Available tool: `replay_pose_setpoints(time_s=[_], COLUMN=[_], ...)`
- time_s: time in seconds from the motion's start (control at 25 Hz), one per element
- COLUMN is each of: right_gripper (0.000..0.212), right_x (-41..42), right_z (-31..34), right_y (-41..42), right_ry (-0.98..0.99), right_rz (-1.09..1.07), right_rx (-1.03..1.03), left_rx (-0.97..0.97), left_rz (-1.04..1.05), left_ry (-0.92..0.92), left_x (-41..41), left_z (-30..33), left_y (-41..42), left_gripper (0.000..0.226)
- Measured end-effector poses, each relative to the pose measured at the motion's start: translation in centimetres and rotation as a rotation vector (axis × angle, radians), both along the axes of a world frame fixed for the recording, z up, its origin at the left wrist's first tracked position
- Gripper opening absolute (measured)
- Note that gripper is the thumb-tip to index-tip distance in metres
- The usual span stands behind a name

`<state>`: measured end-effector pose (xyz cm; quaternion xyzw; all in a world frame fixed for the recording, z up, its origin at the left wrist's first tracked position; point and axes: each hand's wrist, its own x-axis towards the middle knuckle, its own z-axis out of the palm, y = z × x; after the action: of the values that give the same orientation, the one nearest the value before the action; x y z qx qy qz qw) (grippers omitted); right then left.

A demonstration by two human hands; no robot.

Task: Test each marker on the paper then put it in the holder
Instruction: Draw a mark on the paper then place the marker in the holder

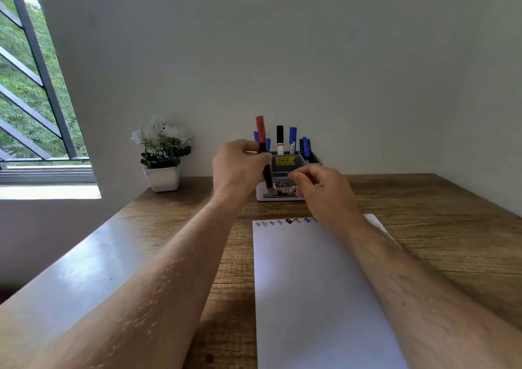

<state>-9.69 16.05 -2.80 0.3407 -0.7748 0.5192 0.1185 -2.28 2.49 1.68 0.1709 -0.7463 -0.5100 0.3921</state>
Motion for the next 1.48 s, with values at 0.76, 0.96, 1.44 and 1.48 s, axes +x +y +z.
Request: replay_pose_setpoints(time_s=[0.76,0.96,1.44,1.48], right_gripper=[0.027,0.026,0.031,0.032], right_x=[1.0,1.1,1.1,1.1], right_z=[0.6,0.7,1.1,1.1], right_y=[0.3,-0.1,0.0,0.0], right_ry=[0.014,0.050,0.131,0.137], right_rz=[0.079,0.106,0.053,0.051], right_rx=[-0.081,-0.166,-0.125,-0.122], left_rx=[0.107,0.132,0.211,0.215], left_rz=[-0.243,-0.302,-0.313,-0.311], left_ry=[0.172,0.143,0.224,0.225], left_x=[-0.6,-0.5,0.2,0.2], left_z=[-0.1,-0.1,0.2,0.3], left_y=[2.2,2.4,2.6,2.5], left_gripper=[0.012,0.013,0.021,0.021])
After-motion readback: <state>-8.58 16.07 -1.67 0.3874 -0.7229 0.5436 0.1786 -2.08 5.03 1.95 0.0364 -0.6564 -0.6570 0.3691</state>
